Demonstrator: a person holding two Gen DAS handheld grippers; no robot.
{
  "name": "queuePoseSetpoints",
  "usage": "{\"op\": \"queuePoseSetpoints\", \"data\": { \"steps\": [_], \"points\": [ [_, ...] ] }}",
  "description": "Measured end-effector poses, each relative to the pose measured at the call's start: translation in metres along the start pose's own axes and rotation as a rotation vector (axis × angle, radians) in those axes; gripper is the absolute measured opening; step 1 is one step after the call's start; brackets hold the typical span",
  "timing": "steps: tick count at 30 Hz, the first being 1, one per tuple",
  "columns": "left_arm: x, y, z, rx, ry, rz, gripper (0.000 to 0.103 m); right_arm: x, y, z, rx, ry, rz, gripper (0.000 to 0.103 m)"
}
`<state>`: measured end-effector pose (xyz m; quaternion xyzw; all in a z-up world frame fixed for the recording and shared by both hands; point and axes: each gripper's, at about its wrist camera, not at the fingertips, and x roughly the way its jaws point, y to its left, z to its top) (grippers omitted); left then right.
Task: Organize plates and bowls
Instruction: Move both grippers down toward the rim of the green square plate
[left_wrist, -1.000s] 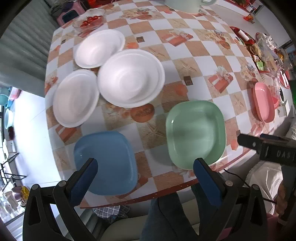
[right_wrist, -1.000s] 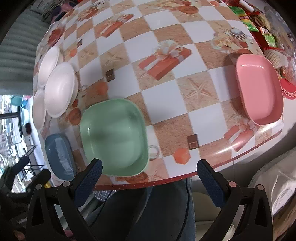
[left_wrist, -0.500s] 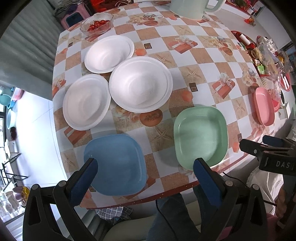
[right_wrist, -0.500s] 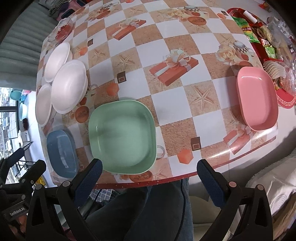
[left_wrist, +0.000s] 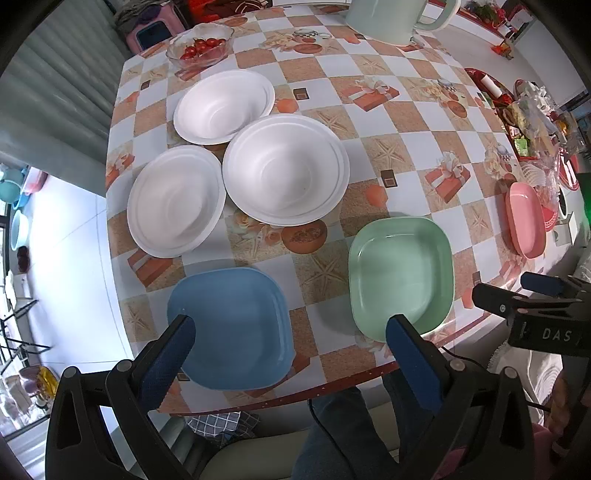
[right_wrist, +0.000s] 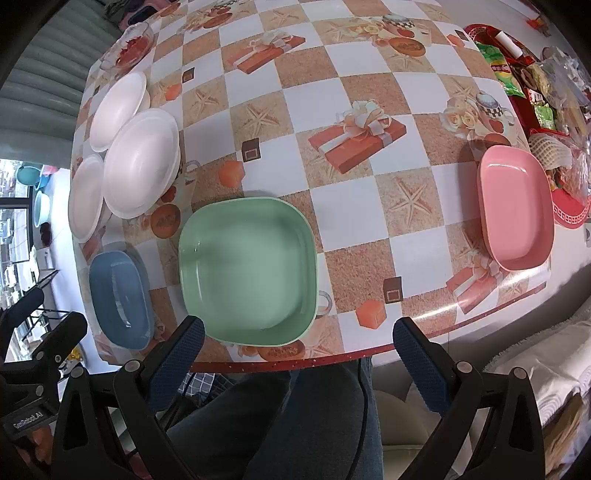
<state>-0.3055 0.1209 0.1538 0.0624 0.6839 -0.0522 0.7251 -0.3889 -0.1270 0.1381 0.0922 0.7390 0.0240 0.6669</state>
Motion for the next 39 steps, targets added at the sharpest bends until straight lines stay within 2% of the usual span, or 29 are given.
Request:
{"op": "queuePoseSetpoints", "data": {
  "steps": [39],
  "points": [
    [0.017, -0.020, -0.001, 0.036, 0.053, 0.004, 0.103, 0.017, -0.019, -0.005, 0.033, 0.058, 0.006, 0.103]
  ]
}}
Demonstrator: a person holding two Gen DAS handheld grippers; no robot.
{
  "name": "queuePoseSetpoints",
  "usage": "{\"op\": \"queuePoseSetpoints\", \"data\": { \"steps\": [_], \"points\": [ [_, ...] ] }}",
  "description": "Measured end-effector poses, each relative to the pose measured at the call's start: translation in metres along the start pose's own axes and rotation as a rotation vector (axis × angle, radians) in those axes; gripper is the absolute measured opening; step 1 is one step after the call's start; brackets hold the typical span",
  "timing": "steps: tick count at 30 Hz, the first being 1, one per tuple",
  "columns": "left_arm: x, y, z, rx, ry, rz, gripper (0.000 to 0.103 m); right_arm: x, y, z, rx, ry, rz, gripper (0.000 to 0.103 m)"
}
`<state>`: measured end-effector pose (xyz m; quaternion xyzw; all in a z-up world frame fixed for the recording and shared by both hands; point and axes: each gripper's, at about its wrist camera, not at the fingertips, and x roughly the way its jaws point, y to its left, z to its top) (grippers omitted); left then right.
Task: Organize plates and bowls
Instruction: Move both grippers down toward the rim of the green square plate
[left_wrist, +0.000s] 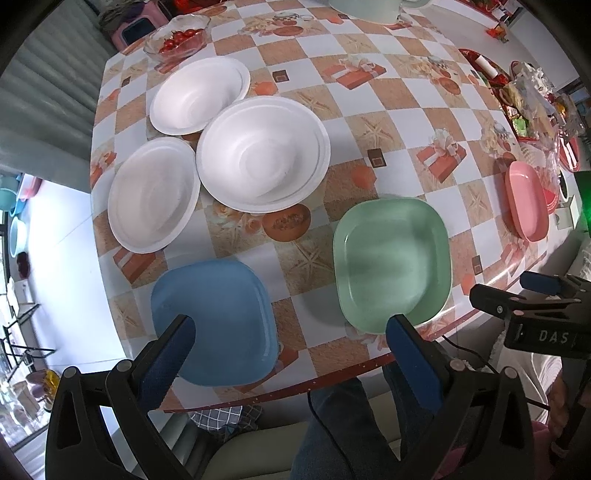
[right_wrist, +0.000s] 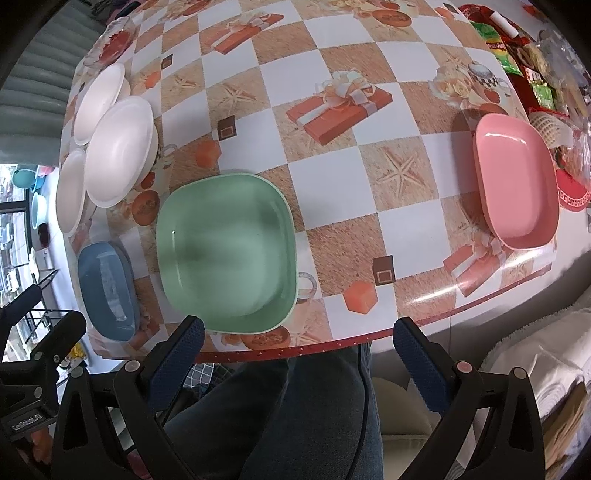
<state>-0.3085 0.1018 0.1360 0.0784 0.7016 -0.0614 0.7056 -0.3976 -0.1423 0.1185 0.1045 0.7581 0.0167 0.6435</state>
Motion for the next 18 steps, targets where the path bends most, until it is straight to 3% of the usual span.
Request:
{"op": "queuePoseSetpoints", "data": {
  "steps": [18],
  "points": [
    [0.043, -0.016, 0.015, 0.017, 0.023, -0.001, 0.103, 0.034, -0.012, 0.009, 0.023, 0.041, -0.046, 0.103]
  ]
}}
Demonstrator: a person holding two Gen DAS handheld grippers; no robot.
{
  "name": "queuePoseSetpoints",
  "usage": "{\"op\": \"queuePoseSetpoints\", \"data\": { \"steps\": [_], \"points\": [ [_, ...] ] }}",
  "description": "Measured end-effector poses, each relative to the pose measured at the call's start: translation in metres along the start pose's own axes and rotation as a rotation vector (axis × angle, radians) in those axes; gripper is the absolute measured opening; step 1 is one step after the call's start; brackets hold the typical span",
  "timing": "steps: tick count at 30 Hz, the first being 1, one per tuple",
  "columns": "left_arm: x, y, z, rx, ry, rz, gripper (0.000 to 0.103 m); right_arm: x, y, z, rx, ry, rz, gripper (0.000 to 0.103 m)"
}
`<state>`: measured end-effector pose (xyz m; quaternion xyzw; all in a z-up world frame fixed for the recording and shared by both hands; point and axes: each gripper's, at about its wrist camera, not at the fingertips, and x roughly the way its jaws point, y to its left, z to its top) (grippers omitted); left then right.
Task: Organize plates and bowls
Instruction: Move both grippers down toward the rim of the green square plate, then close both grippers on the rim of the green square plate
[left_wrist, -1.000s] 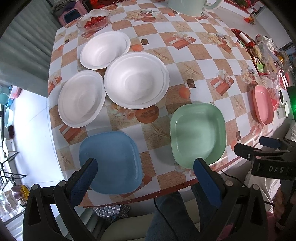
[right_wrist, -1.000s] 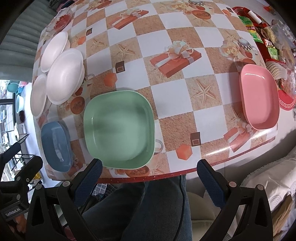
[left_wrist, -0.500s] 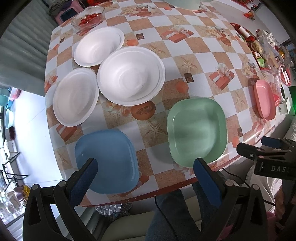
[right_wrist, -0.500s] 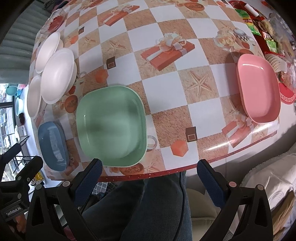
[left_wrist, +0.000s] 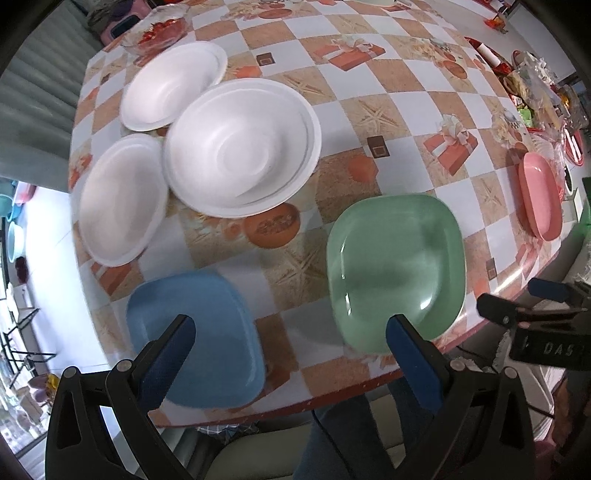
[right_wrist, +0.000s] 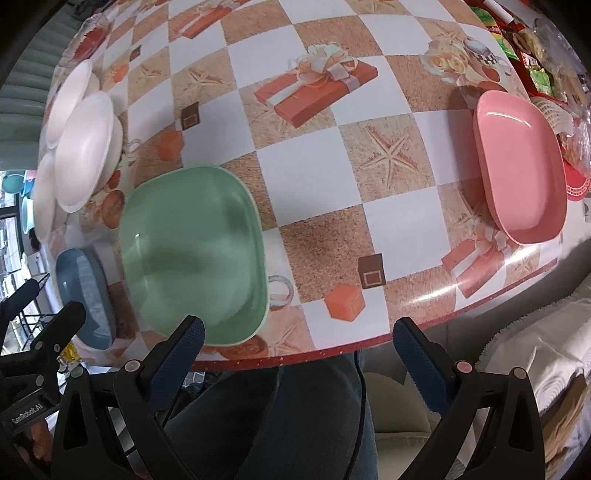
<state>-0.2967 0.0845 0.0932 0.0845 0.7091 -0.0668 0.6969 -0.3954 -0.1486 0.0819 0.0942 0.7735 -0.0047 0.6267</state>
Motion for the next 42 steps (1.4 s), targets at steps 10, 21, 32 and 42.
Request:
{"op": "queuePoseSetpoints", "data": {
  "steps": [10, 21, 32, 42],
  "points": [
    [0.037, -0.021, 0.014, -0.003, 0.000, 0.015, 0.103, 0.032, -0.001, 0.016, 0.013, 0.032, -0.048, 0.103],
    [0.060, -0.019, 0.008, -0.059, 0.004, -0.029, 0.103, 0.046, 0.009, 0.026, -0.026, 0.051, -0.076, 0.103],
    [0.080, -0.019, 0.009, -0.057, 0.029, -0.037, 0.099, 0.063, 0.011, 0.039, -0.037, 0.060, -0.086, 0.103],
    [0.100, -0.025, 0.013, -0.050, 0.068, -0.040, 0.093, 0.079, 0.025, 0.045, -0.050, 0.064, -0.080, 0.103]
  ]
}}
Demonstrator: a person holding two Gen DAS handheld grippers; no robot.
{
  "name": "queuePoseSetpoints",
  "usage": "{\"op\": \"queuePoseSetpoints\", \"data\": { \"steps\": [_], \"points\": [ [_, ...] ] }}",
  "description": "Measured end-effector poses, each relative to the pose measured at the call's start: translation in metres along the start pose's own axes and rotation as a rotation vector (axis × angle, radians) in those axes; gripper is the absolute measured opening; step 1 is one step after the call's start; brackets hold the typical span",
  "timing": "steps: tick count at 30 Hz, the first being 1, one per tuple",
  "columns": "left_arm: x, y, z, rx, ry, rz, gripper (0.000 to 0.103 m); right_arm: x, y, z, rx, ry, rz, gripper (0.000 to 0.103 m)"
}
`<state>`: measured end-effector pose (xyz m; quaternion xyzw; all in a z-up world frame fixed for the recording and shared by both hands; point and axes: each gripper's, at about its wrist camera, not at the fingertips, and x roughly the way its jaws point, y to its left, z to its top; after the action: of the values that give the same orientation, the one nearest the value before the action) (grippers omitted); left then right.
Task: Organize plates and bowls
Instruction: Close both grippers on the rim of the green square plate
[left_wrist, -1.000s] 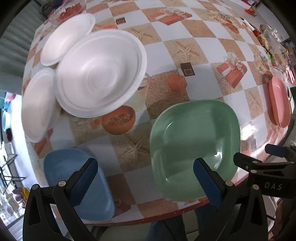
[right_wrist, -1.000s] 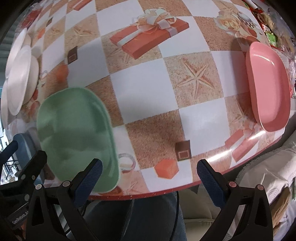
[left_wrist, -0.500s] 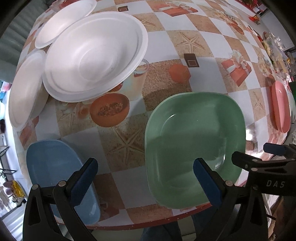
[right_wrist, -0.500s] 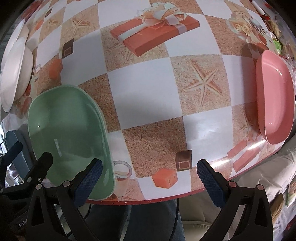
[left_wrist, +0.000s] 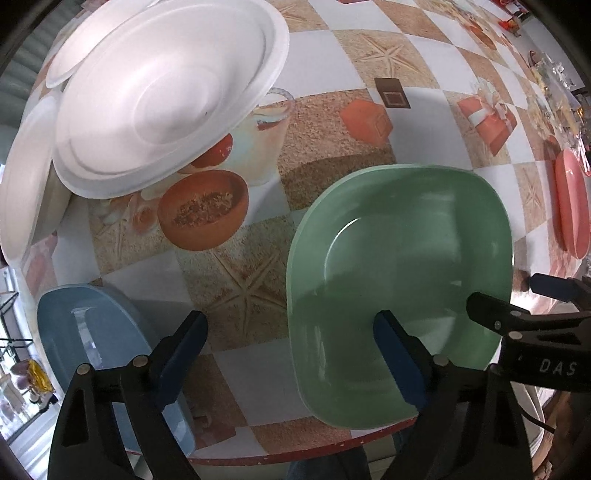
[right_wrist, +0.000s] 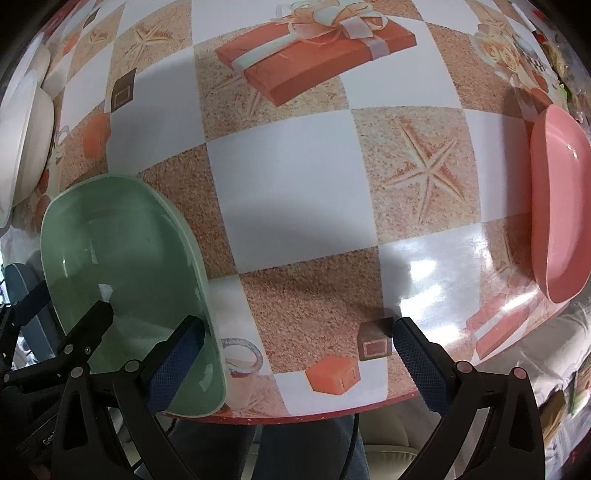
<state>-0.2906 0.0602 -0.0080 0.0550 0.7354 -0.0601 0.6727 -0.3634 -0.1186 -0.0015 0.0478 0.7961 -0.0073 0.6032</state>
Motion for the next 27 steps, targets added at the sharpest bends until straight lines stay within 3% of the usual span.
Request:
{"op": "queuePoseSetpoints", "data": {
  "steps": [4, 8, 14, 17, 19, 20, 27],
  "points": [
    [0.001, 0.005, -0.001, -0.002, 0.002, -0.011, 0.093, -0.001, 0.004, 0.001, -0.010, -0.010, 0.002, 0.101],
    [0.001, 0.006, -0.001, 0.001, -0.005, -0.010, 0.091, -0.021, 0.019, 0.004, -0.041, -0.026, 0.002, 0.090],
    [-0.021, -0.008, -0.002, 0.059, -0.009, 0.002, 0.075, -0.030, 0.032, -0.002, -0.088, -0.043, 0.000, 0.071],
    [-0.025, -0.016, -0.004, 0.090, -0.019, 0.013, 0.066, -0.034, 0.040, -0.005, -0.105, -0.056, 0.026, 0.056],
    [-0.028, -0.017, -0.004, 0.087, -0.016, -0.011, 0.055, -0.036, 0.047, -0.005, -0.119, -0.056, 0.063, 0.032],
    [-0.029, -0.017, -0.004, 0.083, -0.012, -0.025, 0.049, -0.036, 0.051, -0.006, -0.125, -0.051, 0.080, 0.029],
    [-0.031, -0.013, -0.006, 0.082, -0.013, -0.016, 0.040, -0.036, 0.066, -0.009, -0.123, -0.036, 0.103, 0.025]
  ]
}}
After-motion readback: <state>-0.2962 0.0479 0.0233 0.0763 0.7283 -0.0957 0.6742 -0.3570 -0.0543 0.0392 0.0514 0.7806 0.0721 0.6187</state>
